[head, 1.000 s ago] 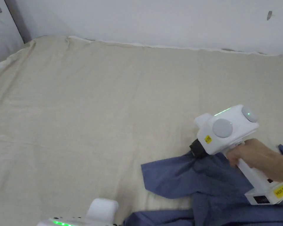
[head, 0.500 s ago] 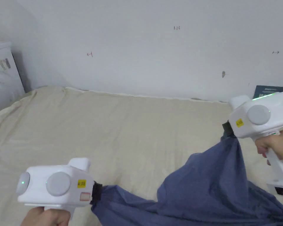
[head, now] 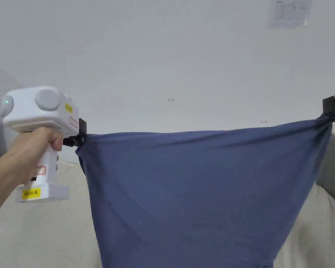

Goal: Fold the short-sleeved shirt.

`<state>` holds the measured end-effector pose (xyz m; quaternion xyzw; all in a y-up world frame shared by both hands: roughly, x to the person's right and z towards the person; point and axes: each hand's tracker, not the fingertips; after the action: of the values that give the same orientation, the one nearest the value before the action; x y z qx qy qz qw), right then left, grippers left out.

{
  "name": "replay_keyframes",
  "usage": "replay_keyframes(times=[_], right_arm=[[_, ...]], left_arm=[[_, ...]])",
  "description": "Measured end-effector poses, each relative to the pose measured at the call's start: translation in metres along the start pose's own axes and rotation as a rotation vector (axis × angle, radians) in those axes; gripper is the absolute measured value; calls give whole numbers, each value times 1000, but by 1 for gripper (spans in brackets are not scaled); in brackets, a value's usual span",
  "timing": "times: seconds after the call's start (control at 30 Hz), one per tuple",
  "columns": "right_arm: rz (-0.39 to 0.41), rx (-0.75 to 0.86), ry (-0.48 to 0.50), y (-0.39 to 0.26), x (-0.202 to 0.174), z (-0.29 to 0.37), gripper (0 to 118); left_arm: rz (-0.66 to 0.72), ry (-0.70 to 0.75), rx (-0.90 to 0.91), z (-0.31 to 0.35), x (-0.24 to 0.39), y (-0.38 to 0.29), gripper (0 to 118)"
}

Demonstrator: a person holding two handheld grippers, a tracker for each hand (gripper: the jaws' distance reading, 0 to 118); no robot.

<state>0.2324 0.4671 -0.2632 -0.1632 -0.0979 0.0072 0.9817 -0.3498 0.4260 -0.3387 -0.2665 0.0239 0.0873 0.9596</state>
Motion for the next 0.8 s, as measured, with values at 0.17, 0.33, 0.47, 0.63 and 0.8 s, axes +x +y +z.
replay_keyframes(times=[0.17, 0.33, 0.47, 0.63, 0.8], right_arm=[[-9, 64, -8, 25, -10, 16, 3], [-32, 152, -27, 33, -21, 19, 3], [-19, 220, -72, 37, -29, 20, 3], [-46, 217, -75, 50, -30, -1, 3], [-24, 232, -83, 60, -39, -25, 3]], left_arm=[[-41, 114, 71, 19, 16, 39, 0], [3, 154, 178, 23, 18, 47, 0], [-10, 166, 218, 19, 20, 56, 0], [-29, 186, 269, 16, 32, 67, 0], [-44, 209, 317, -3, 40, 84, 0]])
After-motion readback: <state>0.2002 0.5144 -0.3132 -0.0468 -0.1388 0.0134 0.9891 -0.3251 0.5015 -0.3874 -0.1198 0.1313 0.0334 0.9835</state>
